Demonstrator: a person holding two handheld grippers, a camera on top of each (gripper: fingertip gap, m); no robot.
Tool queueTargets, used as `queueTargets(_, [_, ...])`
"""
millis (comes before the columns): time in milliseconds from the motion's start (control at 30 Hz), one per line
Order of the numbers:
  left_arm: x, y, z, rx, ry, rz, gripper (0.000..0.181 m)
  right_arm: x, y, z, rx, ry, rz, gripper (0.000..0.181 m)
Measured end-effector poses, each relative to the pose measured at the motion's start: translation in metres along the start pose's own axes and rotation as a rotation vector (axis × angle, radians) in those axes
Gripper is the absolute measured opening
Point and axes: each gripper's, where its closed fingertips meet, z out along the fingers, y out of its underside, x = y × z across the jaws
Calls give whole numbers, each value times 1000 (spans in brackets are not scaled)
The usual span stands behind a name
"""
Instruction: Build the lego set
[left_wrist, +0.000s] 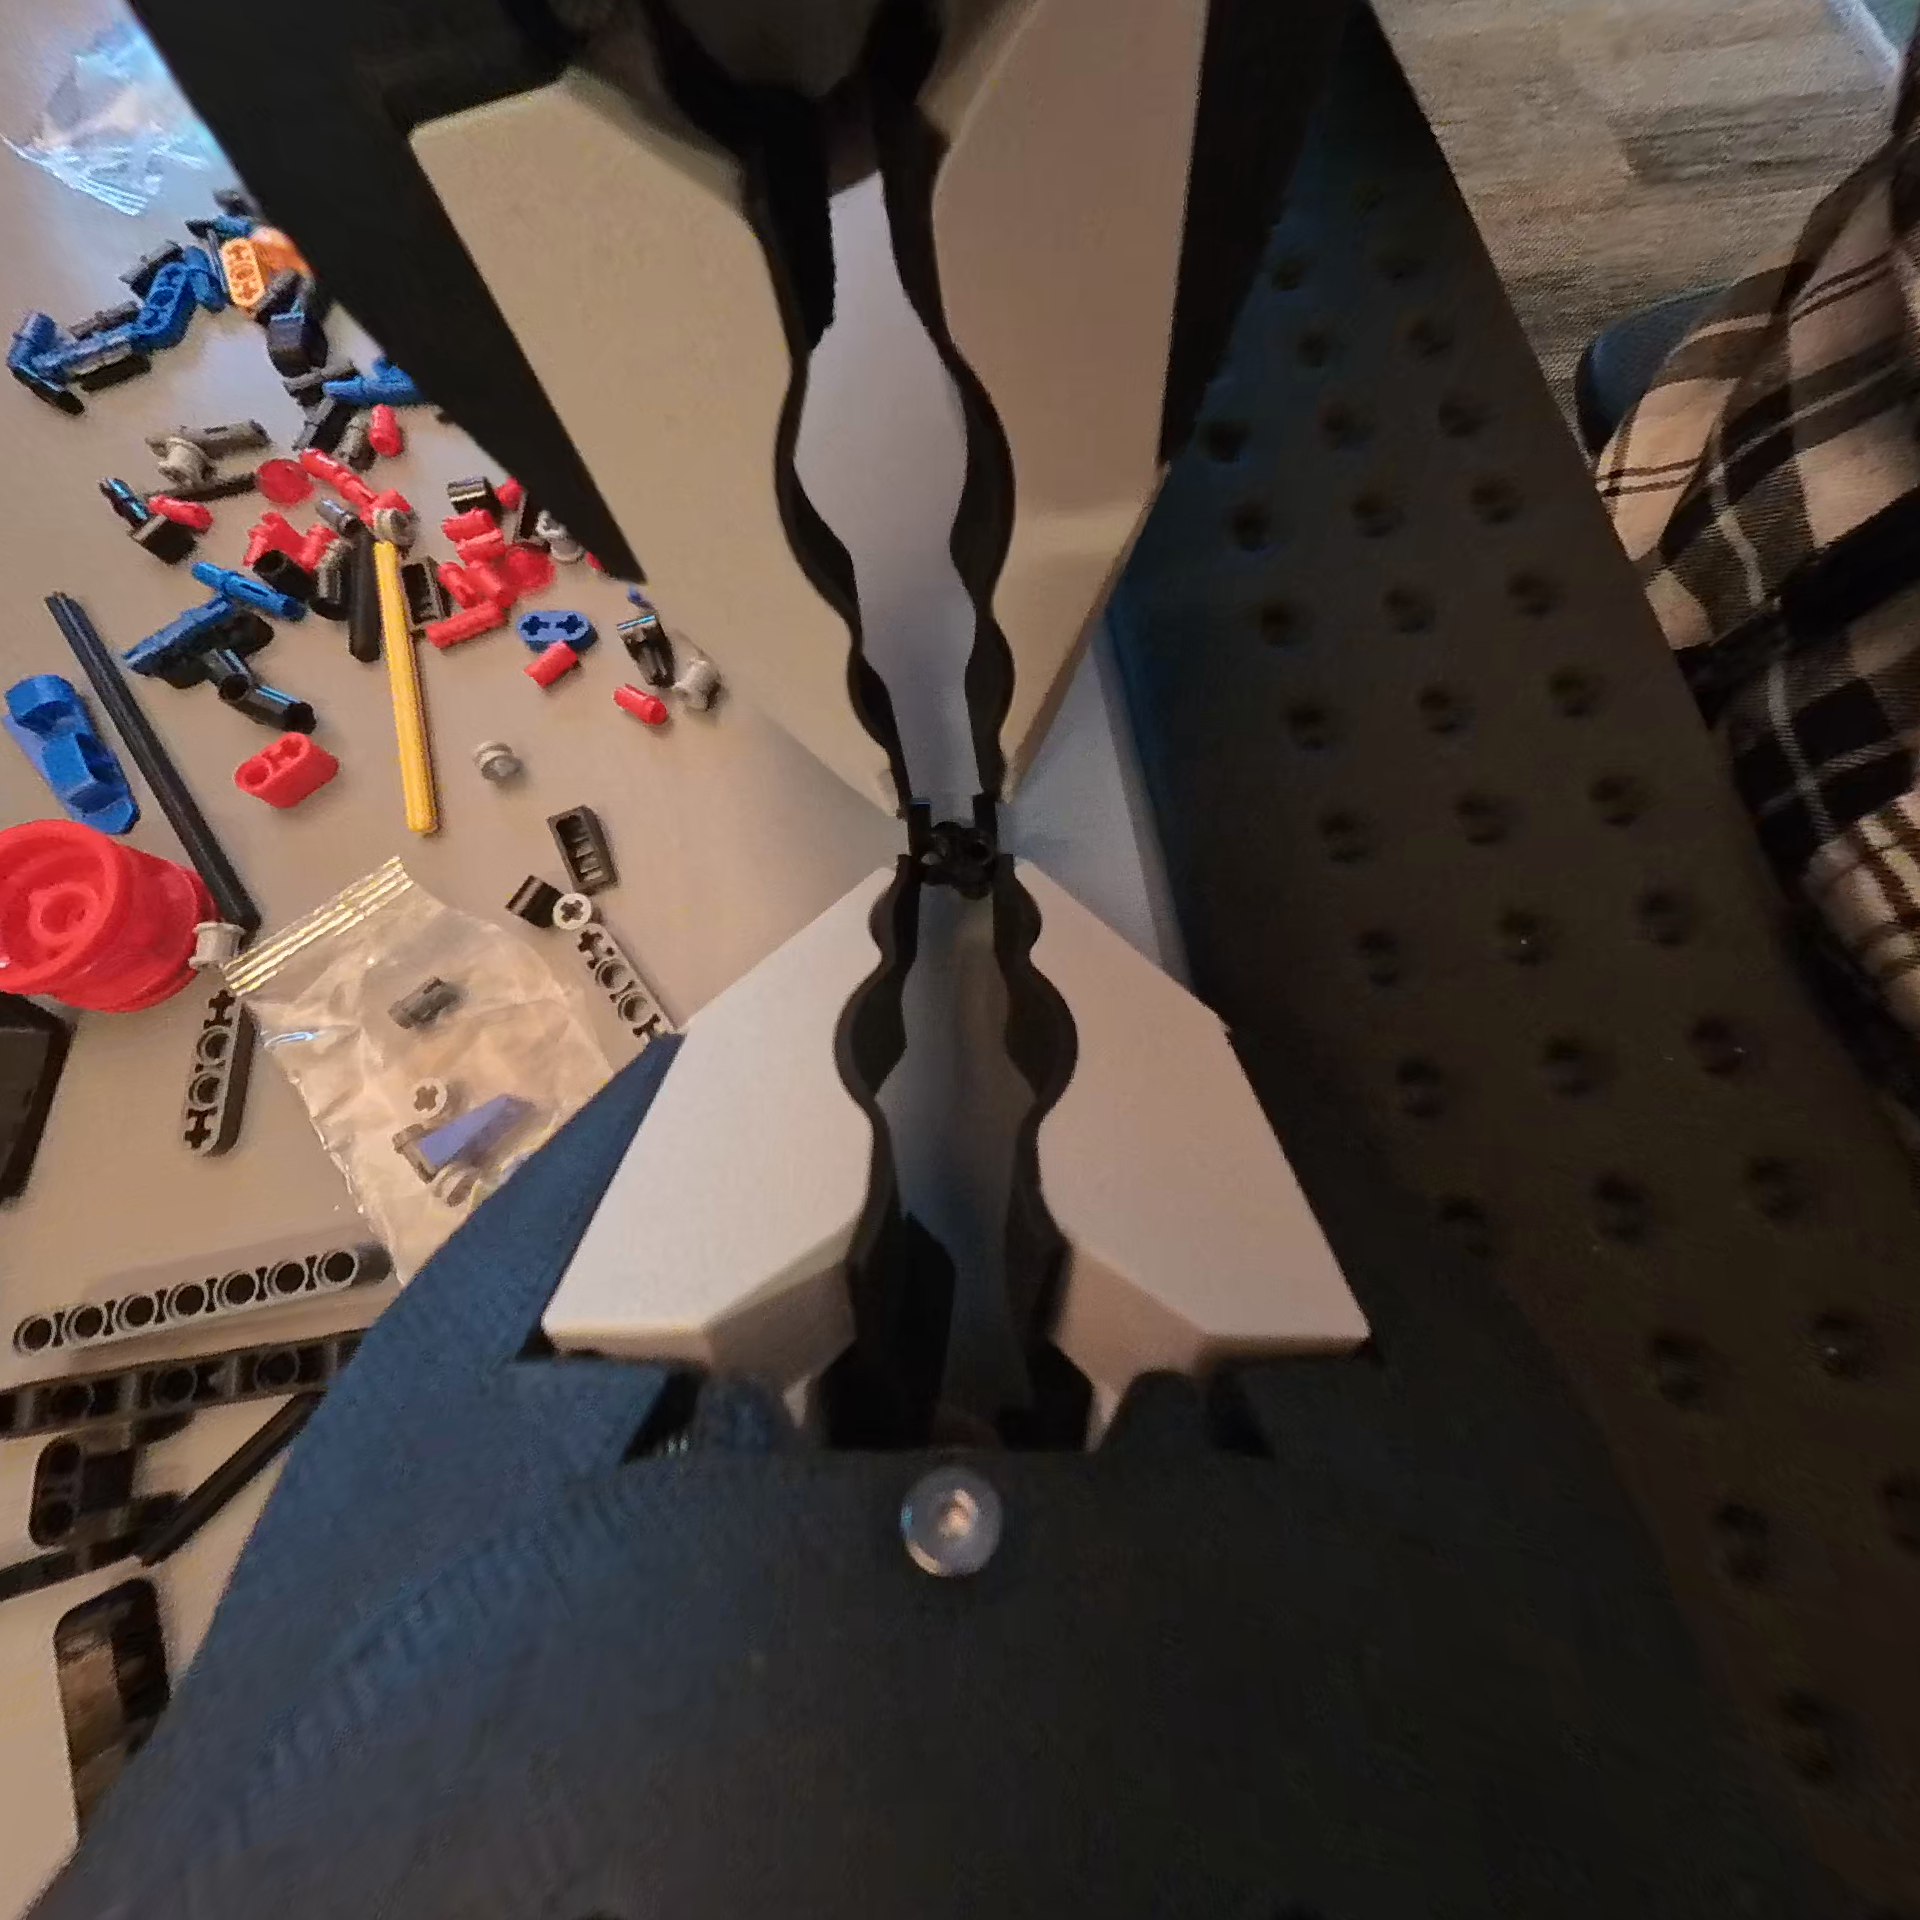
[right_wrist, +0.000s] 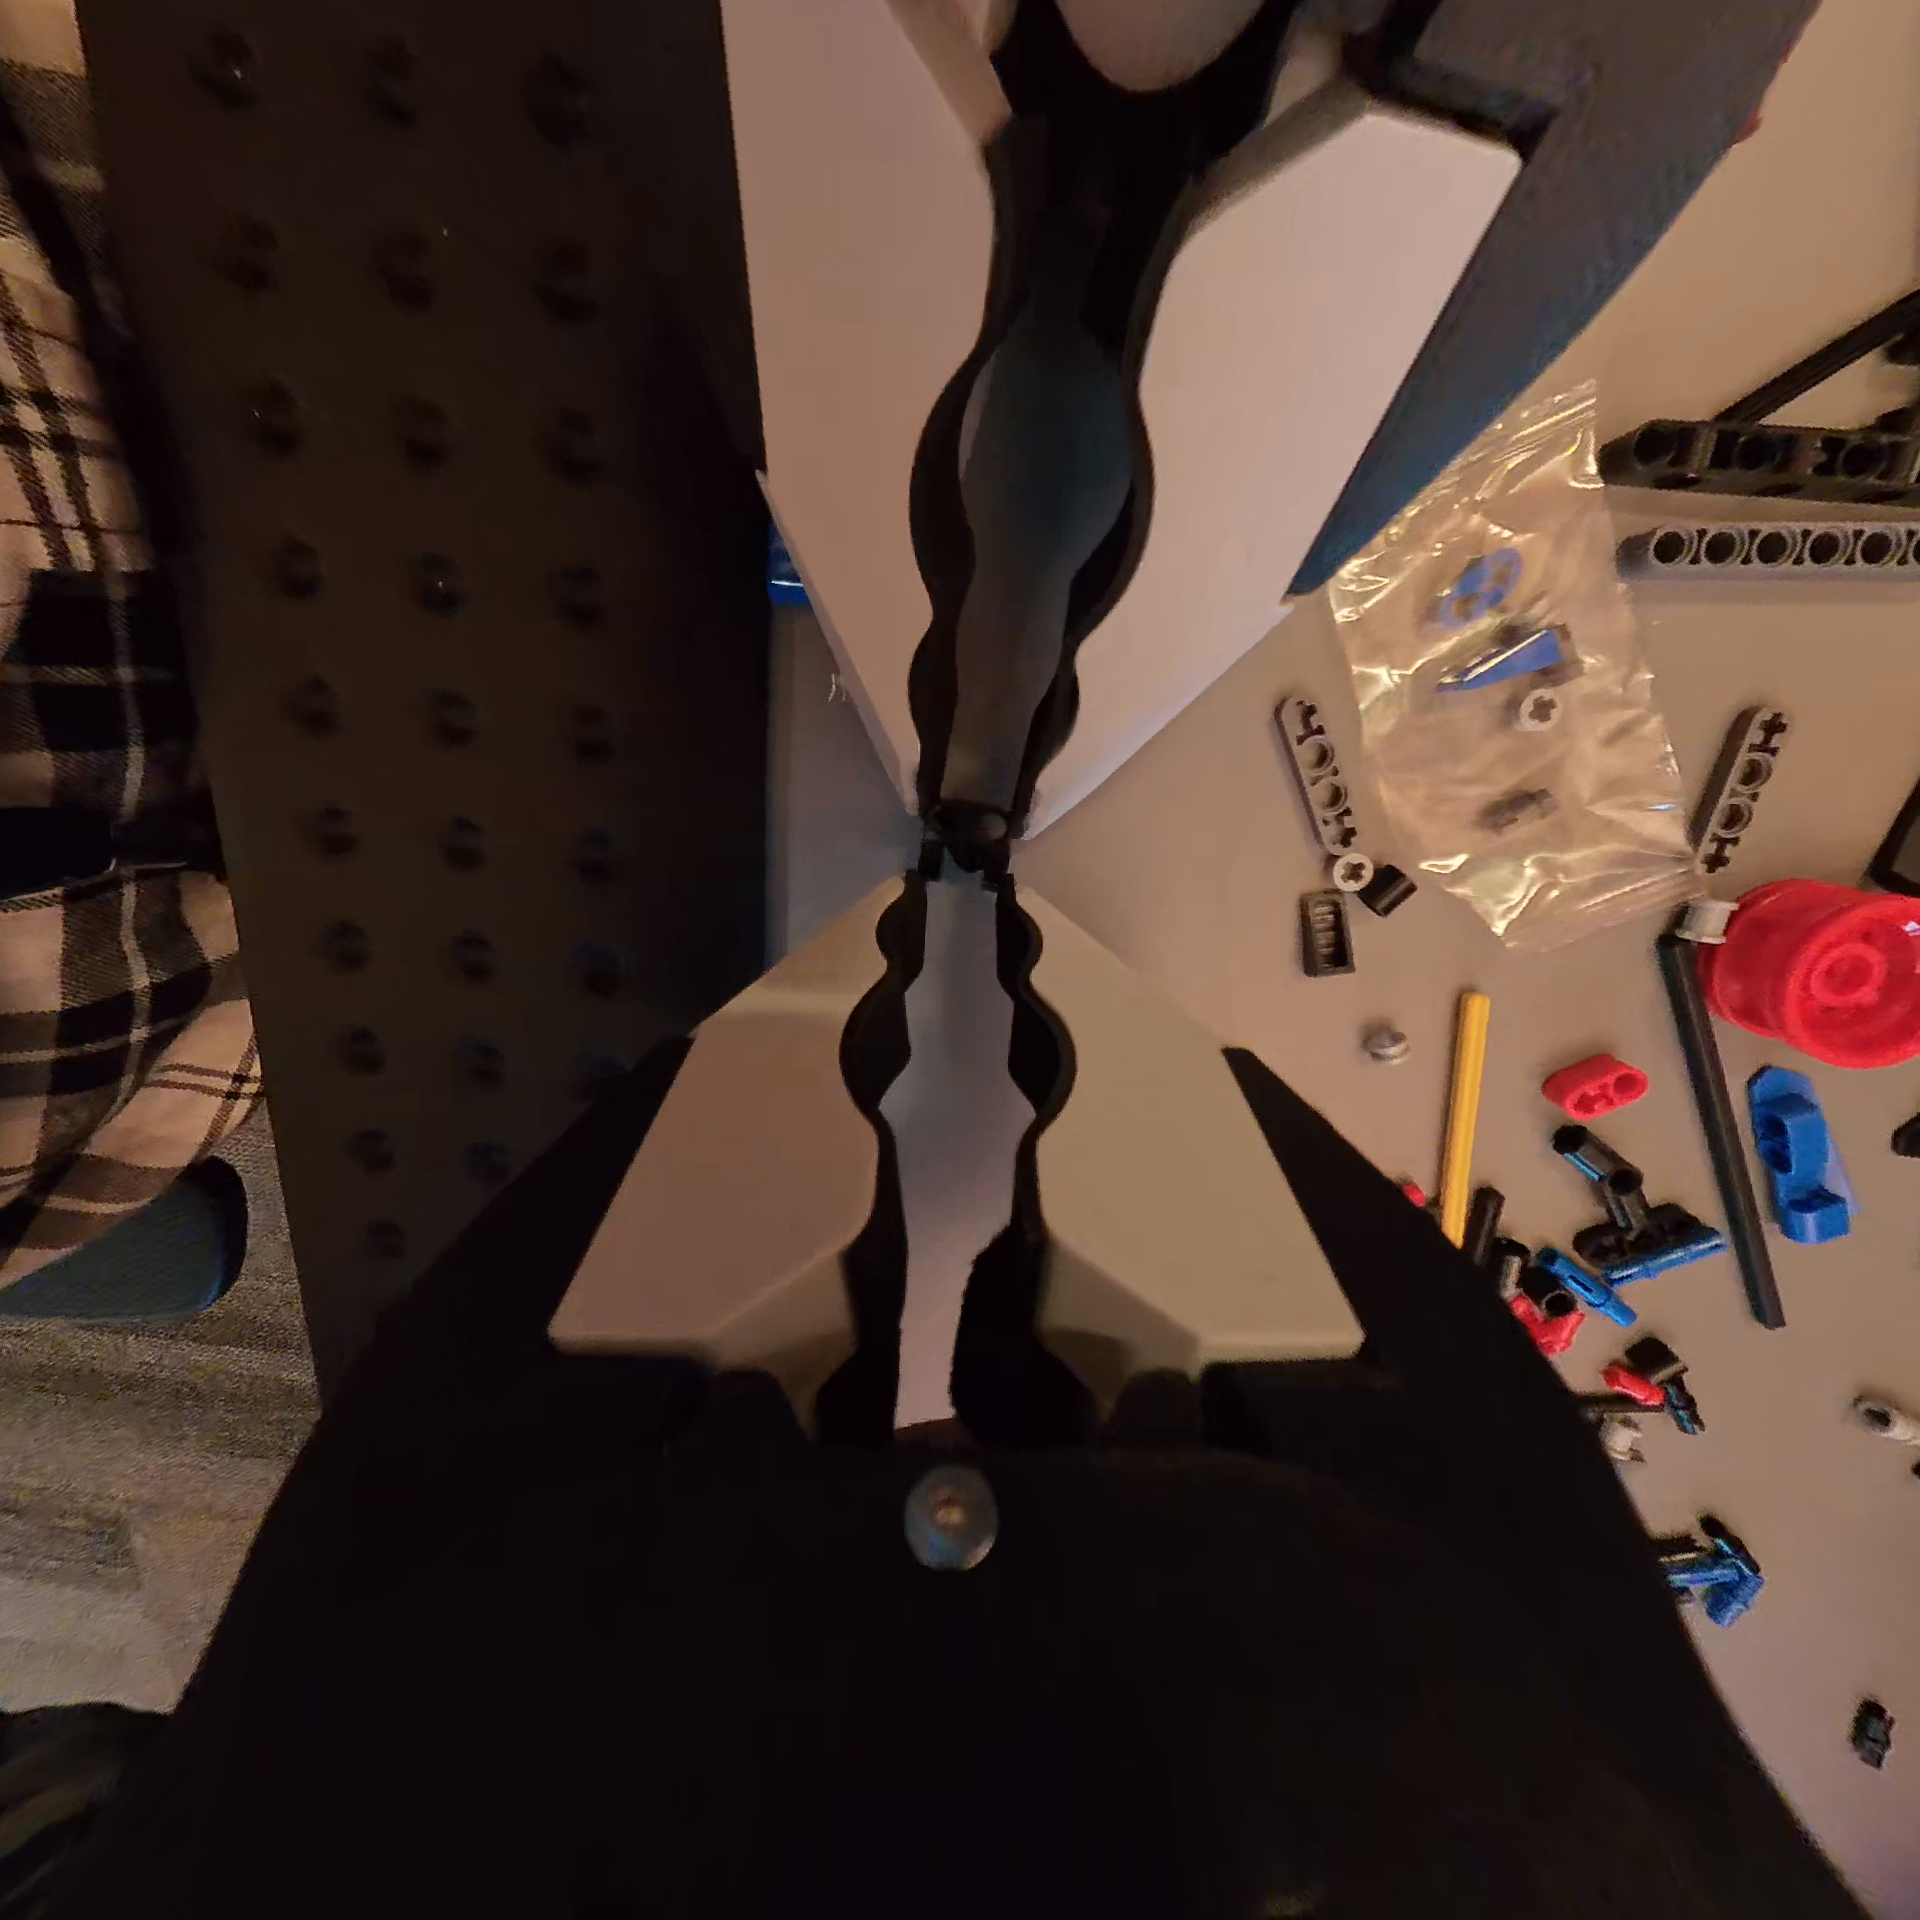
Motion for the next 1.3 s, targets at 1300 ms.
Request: queueTargets(1300, [-46, 1, -26, 41, -250, -37, 23, 60, 8, -18, 308, 362, 236, 10])
